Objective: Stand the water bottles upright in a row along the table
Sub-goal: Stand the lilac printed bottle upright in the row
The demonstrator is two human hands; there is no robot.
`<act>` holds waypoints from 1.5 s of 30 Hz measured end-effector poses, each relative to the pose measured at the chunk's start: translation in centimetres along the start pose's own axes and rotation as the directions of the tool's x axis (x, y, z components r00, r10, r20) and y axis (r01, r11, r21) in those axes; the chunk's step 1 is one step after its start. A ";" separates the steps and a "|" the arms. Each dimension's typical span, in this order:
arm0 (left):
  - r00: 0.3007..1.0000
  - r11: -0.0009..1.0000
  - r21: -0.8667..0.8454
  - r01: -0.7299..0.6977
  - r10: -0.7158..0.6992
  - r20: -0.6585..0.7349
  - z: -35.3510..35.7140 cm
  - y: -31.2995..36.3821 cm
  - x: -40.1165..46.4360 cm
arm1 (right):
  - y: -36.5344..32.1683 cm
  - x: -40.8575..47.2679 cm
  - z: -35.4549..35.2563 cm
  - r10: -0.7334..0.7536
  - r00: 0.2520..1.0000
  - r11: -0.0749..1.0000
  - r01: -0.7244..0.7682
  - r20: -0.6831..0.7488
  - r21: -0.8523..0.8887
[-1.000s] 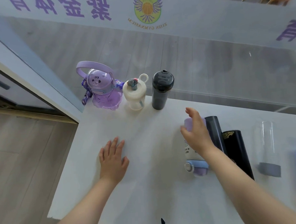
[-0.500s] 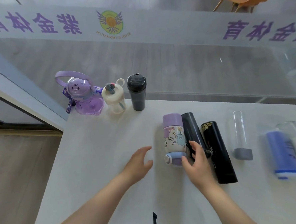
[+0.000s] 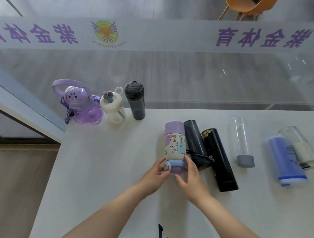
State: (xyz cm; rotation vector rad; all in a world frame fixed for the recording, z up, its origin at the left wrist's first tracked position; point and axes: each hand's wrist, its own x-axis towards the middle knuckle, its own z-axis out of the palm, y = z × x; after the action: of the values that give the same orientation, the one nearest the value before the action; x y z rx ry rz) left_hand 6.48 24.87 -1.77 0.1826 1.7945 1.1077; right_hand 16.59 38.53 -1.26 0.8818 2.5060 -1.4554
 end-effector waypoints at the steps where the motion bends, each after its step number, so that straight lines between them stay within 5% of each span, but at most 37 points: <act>1: 1.000 1.000 -0.016 0.001 -0.001 -0.001 0.1 0.1 -0.1 | 0.1 0.0 0.0 -0.001 1.000 0.999 0.002 -0.009 0.034; 5: 1.000 1.000 0.000 0.014 -0.014 0.004 0.4 0.2 -0.4 | 0.1 0.2 0.4 0.057 0.998 0.985 -0.050 -0.037 0.167; 16: 0.999 0.999 0.033 -0.038 0.037 0.018 0.6 0.5 -2.0 | -0.3 0.2 1.6 0.054 0.984 0.989 -0.030 -0.167 0.148; 30: 0.957 0.958 0.064 -0.281 0.285 -0.056 -0.7 3.2 -5.3 | -6.8 -1.8 -3.5 -0.226 0.941 0.934 0.135 -0.252 -0.332; 36: 0.857 0.844 0.310 -0.437 0.495 -0.141 -2.0 3.8 -5.3 | -10.2 0.2 -4.8 -0.421 0.891 0.835 0.307 -0.170 -0.456; 45: 0.845 0.888 0.086 -0.453 0.458 -0.275 -3.9 2.6 -4.5 | -11.9 1.5 -3.5 -0.544 0.839 0.763 0.501 0.014 -0.408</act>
State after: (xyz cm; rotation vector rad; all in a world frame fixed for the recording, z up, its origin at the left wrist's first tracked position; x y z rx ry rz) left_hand 4.83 21.48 3.50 0.5033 2.0841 1.5174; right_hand 9.66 37.67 9.11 0.1845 3.1329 -0.9297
